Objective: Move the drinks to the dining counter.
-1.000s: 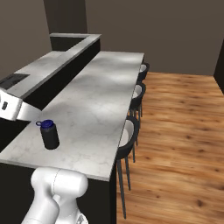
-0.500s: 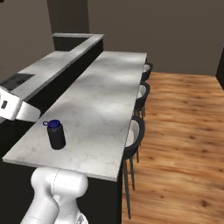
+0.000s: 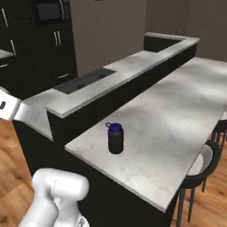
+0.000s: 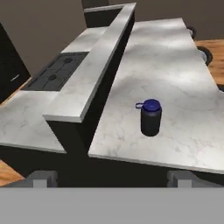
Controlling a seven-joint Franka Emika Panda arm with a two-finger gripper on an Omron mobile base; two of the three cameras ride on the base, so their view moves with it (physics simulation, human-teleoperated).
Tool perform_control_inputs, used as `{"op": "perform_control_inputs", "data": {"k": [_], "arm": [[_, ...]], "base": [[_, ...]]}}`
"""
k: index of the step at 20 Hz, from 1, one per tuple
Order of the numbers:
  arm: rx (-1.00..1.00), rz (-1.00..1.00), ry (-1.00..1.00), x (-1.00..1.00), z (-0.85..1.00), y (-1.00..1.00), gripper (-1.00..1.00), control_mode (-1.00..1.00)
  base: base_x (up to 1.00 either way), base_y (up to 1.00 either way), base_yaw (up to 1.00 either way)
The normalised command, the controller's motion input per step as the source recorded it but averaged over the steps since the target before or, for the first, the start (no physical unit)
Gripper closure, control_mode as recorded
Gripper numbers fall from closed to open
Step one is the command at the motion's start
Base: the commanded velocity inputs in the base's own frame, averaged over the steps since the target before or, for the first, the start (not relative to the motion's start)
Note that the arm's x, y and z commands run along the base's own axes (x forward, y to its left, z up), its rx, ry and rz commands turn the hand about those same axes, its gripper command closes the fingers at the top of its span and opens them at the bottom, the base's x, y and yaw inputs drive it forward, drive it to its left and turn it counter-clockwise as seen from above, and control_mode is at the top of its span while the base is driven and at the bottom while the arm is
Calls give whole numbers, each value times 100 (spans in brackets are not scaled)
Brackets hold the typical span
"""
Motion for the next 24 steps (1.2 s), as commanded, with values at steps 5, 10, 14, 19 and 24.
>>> {"op": "perform_control_inputs", "data": {"k": [5,10,14,19,24], "arm": [[0,0,0,0,0,0,-100,100],[0,0,0,0,0,0,-100,100],[0,0,0,0,0,0,-100,100],[0,0,0,0,0,0,-100,100],[0,0,0,0,0,0,-100,100]], "base": [[0,0,100],[0,0,100],[0,0,100],[52,-4,87],[100,-36,9]]}}
